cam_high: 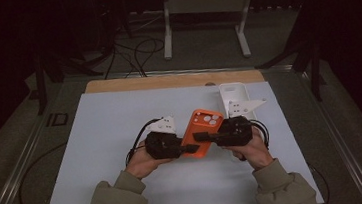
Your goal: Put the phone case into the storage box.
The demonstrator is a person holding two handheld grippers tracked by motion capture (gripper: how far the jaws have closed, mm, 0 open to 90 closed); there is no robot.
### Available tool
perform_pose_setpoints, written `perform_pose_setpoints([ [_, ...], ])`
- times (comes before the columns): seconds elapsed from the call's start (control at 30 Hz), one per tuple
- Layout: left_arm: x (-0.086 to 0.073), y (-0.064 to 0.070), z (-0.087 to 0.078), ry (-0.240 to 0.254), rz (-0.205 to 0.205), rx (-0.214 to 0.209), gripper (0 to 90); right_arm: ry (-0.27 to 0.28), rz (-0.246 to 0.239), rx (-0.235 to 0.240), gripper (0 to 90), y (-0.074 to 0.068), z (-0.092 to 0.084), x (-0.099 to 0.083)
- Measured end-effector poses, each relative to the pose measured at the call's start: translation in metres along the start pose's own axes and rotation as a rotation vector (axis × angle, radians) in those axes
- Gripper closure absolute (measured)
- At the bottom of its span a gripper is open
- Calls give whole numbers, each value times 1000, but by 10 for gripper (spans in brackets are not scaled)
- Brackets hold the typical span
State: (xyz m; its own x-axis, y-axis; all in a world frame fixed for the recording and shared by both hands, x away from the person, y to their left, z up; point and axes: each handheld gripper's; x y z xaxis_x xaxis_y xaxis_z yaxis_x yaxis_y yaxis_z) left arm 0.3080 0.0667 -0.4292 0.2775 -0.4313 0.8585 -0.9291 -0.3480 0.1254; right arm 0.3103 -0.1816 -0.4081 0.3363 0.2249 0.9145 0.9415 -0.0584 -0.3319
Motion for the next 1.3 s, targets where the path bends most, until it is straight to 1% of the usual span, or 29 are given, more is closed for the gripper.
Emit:
perform_pose_setpoints([
  [0.1, 0, 0, 0, 1, 3, 16, 861, -1, -8, -34, 708, -1, 1, 1],
  [0.13, -1, 0, 0, 3, 5, 22, 862, -3, -9, -40, 700, -2, 1, 1],
  [0.17, -1, 0, -1, 3, 6, 29, 863, -6, -10, -49, 671, -2, 1, 1],
  [0.2, -1, 0, -1, 3, 6, 29, 863, -6, -10, -49, 671, -2, 1, 1],
  [0.23, -1, 0, -2, 2, 7, 41, 863, -13, -13, -70, 609, -3, 0, 1],
  [0.27, -1, 0, -2, 5, 5, 53, 863, -14, -14, -73, 591, -3, 0, 1],
  [0.3, -1, 0, -3, 6, 6, 57, 864, -18, -16, -86, 552, -4, 1, 1],
  [0.37, -1, 0, -3, 11, 1, 65, 863, -20, -16, -89, 535, -4, 1, 1],
  [0.4, -1, 0, -3, 13, 1, 71, 863, -28, -17, -107, 486, -5, 1, 2],
  [0.47, -1, -1, -4, 13, 3, 82, 863, -34, -19, -127, 426, -6, 2, 2],
  [0.57, -1, -1, -4, 11, 3, 89, 863, -36, -18, -138, 384, -7, 2, 2],
  [0.63, -1, -1, -4, 12, 5, 96, 863, -44, -20, -169, 319, -7, 3, 2],
  [0.7, -1, 0, -4, 13, 7, 105, 863, -47, -25, -184, 282, -7, 3, 1],
  [0.83, -1, 0, -4, 18, 6, 118, 863, -60, -36, -224, 243, -9, 2, 1],
  [0.93, -1, 0, -5, 22, 4, 129, 863, -68, -48, -265, 201, -12, 1, 2],
  [1.0, -1, 0, -6, 25, 5, 140, 863, -72, -57, -285, 181, -13, 0, 2],
  [1.1, -1, 0, -7, 28, 2, 148, 862, -72, -57, -297, 165, -14, 0, 1],
  [1.13, -1, -1, -8, 29, 0, 157, 862, -74, -54, -307, 149, -14, -1, 1],
  [1.3, 0, -1, -9, 31, -3, 192, 862, -65, -47, -324, 126, -14, -3, -1],
])
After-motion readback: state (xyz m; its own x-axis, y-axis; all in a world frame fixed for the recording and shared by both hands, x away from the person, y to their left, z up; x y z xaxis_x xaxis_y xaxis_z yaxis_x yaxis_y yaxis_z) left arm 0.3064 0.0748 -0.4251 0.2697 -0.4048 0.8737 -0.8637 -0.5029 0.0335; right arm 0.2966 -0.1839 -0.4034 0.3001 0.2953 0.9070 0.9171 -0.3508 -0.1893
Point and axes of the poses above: each handheld gripper's, and its own axes: z roughly forward along the jaws, x roughly out of its top, y roughly to its right, and after that the axes turned 11 degrees about x, right-handed
